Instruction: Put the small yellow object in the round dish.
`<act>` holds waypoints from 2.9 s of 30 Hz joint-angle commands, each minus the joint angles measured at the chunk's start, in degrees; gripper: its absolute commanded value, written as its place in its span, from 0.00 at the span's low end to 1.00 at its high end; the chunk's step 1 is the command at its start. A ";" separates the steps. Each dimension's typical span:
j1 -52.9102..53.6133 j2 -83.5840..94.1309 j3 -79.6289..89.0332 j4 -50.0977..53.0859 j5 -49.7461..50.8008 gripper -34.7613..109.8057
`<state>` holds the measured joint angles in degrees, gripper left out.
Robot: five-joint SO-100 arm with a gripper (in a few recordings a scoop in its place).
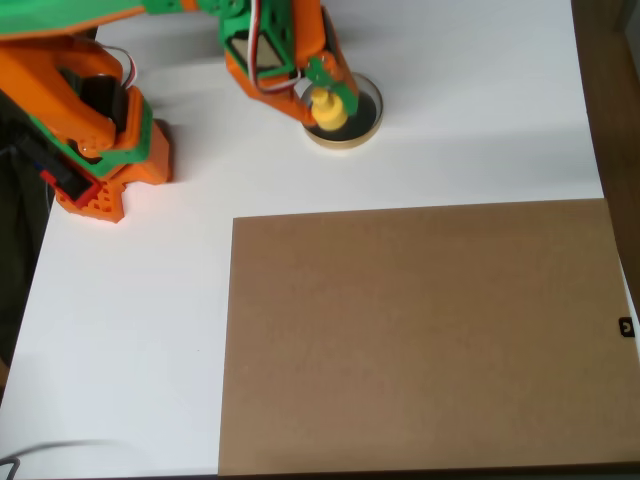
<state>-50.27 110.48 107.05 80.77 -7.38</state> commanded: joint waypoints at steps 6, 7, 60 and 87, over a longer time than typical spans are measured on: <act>-12.66 -4.83 -2.37 -2.11 0.18 0.24; -13.10 -5.62 -2.46 -2.72 0.26 0.24; 3.43 8.09 4.39 -2.20 -12.13 0.38; 61.00 32.26 21.62 -6.50 -34.98 0.39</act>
<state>3.96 139.92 127.62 76.64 -41.75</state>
